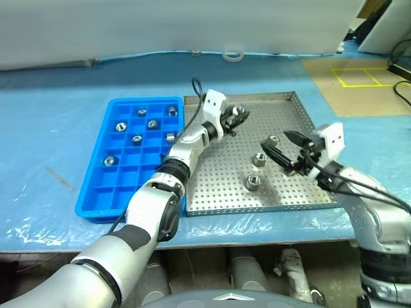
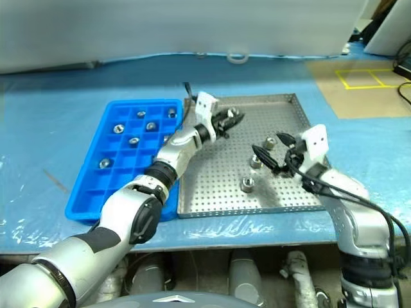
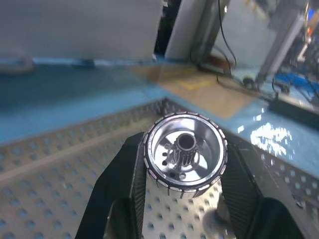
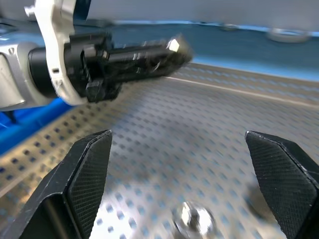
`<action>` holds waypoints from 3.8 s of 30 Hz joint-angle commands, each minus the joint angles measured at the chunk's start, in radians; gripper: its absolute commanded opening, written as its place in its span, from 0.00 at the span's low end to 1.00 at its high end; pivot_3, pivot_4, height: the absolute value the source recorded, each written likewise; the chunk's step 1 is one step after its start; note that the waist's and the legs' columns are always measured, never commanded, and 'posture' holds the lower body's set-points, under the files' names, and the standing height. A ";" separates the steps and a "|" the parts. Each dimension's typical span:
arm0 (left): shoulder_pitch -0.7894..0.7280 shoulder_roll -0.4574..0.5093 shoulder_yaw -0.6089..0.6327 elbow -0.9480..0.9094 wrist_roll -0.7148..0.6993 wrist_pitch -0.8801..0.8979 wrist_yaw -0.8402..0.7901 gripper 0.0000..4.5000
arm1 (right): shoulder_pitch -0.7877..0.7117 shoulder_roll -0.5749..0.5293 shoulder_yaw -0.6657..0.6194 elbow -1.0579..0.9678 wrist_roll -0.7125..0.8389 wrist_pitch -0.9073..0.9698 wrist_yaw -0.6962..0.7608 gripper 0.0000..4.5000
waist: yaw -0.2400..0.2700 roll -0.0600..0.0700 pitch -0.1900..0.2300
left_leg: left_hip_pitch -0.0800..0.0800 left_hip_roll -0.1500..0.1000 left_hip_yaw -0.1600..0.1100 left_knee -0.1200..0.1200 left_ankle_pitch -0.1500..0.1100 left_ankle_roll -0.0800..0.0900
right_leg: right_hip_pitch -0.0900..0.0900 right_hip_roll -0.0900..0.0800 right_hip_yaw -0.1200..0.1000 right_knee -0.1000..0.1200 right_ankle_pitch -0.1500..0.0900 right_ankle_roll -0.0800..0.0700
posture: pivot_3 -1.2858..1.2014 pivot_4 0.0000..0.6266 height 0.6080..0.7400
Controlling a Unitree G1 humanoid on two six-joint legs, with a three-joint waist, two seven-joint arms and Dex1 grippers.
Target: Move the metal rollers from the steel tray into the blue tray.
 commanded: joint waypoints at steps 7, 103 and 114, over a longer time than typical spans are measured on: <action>0.383 0.052 -0.089 -0.701 -0.027 0.185 0.092 0.38 | -0.323 0.097 0.197 0.377 -0.060 -0.145 0.239 1.00 | 0.124 0.001 0.000 | 0.001 0.002 0.000 0.001 0.002 0.003 | 0.001 0.000 -0.002 0.004 -0.001 -0.002 | 0.57 0.24 1.00; 0.235 0.016 -0.412 -0.071 0.092 0.084 -0.509 0.99 | 0.242 -0.011 -0.119 -0.174 -0.059 0.023 -0.041 1.00 | 0.006 0.003 -0.003 | 0.009 -0.005 0.006 0.001 0.000 0.000 | 0.002 0.002 0.019 0.002 0.000 0.007 | 0.31 0.24 1.00; 0.200 0.031 -0.465 -0.001 0.180 0.083 -0.545 0.99 | 0.291 0.016 -0.115 -0.207 -0.054 0.012 -0.074 1.00 | -0.001 0.003 -0.003 | 0.010 -0.003 0.013 0.001 -0.001 0.001 | -0.002 0.002 0.023 0.002 -0.004 0.014 | 0.30 0.24 1.00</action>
